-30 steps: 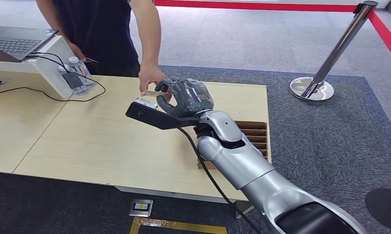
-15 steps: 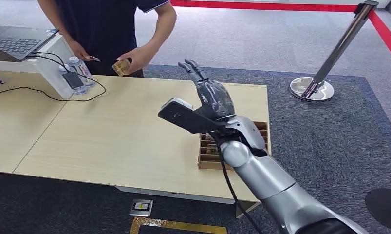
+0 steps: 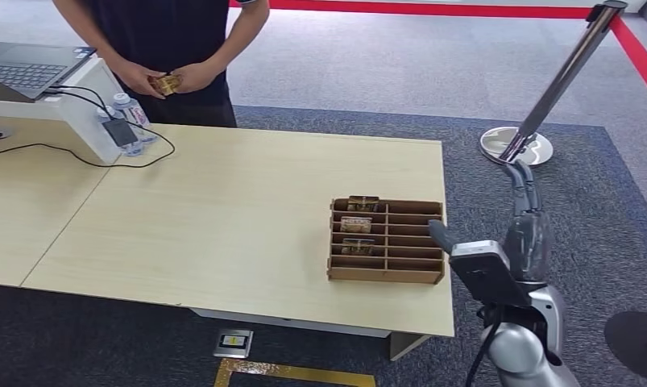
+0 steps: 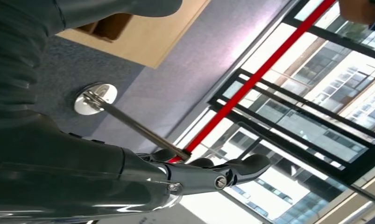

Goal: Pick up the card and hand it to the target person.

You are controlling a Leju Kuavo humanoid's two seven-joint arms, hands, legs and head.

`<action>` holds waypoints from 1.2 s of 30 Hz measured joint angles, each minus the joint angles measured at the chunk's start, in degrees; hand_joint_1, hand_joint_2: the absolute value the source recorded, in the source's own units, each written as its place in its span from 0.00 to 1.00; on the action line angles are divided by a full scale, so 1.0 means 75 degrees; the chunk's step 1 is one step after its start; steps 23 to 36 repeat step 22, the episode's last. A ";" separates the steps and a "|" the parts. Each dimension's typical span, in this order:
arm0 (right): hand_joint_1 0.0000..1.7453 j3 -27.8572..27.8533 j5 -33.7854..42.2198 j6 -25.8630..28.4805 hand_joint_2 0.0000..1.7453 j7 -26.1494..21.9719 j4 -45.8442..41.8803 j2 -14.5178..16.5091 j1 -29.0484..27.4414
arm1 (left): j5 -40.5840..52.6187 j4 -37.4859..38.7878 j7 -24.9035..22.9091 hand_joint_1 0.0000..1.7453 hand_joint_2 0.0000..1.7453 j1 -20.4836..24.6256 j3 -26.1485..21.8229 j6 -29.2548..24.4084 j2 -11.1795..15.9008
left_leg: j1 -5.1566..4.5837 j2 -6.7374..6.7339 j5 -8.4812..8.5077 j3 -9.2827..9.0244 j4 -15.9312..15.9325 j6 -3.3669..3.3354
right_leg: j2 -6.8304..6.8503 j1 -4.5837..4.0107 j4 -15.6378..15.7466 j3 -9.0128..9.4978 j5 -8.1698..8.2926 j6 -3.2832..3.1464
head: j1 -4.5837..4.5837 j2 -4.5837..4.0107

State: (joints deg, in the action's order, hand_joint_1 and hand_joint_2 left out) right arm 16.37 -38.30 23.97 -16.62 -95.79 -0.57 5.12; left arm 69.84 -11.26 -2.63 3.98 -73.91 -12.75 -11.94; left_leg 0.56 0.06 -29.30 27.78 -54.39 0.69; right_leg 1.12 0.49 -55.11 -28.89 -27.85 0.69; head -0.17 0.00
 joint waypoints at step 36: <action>0.00 -0.7425 0.2898 -0.1749 1.00 0.0457 0.8008 0.0168 -0.0259 | 0.0292 0.0000 0.0057 0.00 0.00 0.0043 -0.0102 0.0204 -0.0025 | -0.0001 -0.0003 0.0002 -0.0005 0.0001 -0.0007 | 0.0000 0.0007 0.0008 0.0010 0.0006 0.0010 | -0.0003 0.0000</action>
